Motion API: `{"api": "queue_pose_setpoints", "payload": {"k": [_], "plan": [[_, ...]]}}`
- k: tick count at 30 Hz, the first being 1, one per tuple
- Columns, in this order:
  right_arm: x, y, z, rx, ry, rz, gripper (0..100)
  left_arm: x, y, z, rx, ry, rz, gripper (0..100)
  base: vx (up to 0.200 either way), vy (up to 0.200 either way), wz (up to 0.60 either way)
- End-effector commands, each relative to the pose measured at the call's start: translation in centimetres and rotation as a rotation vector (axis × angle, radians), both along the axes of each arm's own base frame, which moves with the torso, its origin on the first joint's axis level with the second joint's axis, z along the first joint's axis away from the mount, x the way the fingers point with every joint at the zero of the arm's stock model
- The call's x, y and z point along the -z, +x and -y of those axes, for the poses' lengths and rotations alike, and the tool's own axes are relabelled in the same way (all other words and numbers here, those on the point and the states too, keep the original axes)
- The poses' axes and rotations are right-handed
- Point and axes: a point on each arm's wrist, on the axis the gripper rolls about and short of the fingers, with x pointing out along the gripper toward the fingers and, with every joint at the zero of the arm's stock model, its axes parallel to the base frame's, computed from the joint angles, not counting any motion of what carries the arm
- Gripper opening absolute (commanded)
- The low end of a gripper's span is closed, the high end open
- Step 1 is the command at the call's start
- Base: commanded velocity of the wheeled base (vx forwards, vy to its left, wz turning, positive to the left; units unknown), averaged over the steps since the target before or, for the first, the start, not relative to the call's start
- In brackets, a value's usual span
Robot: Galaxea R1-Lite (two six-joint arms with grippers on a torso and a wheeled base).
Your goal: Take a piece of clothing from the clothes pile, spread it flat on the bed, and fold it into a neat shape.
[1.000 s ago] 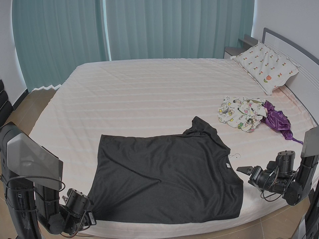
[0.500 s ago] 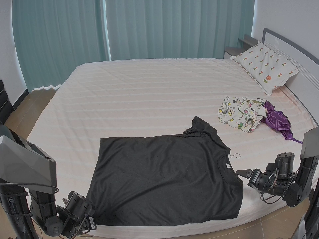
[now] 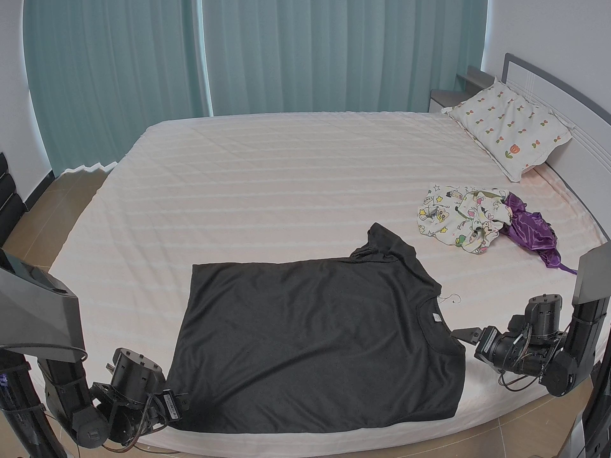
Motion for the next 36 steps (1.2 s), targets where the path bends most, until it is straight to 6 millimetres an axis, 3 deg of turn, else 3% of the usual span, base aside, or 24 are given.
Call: {"api": "queue_pose_setpoints", "payload": {"k": [1,11,20,22,26,32,36], "plan": [[0.1,0.1,0.1,0.004,0.000,-0.002,100,-2.6,1.4,0.3,0.020,-0.136,0.133,100,0.000,0.000,0.00],[1.7,0.5,0.8,0.016,-0.034,-0.045,100,-3.3,3.3,0.3,-0.015,-0.325,0.163,100,0.000,0.000,0.00],[3.3,4.7,1.6,0.049,-0.040,0.061,100,-1.7,5.8,0.3,-0.119,-0.407,0.132,100,0.000,0.000,0.00],[3.8,7.5,1.3,0.039,-0.044,0.122,100,-1.3,6.4,0.4,-0.139,-0.442,0.118,100,0.000,0.000,0.00],[4.3,10.0,0.3,0.005,-0.048,0.102,100,-0.9,6.5,0.4,-0.137,-0.463,0.097,100,0.000,0.000,0.00],[5.8,12.2,0.3,-0.029,-0.091,0.098,100,-0.4,6.8,0.5,-0.130,-0.475,0.128,100,0.000,0.000,0.00],[6.8,12.3,0.2,-0.046,-0.108,0.071,100,-0.4,6.9,0.5,-0.127,-0.478,0.138,100,0.000,0.000,0.00]]}}
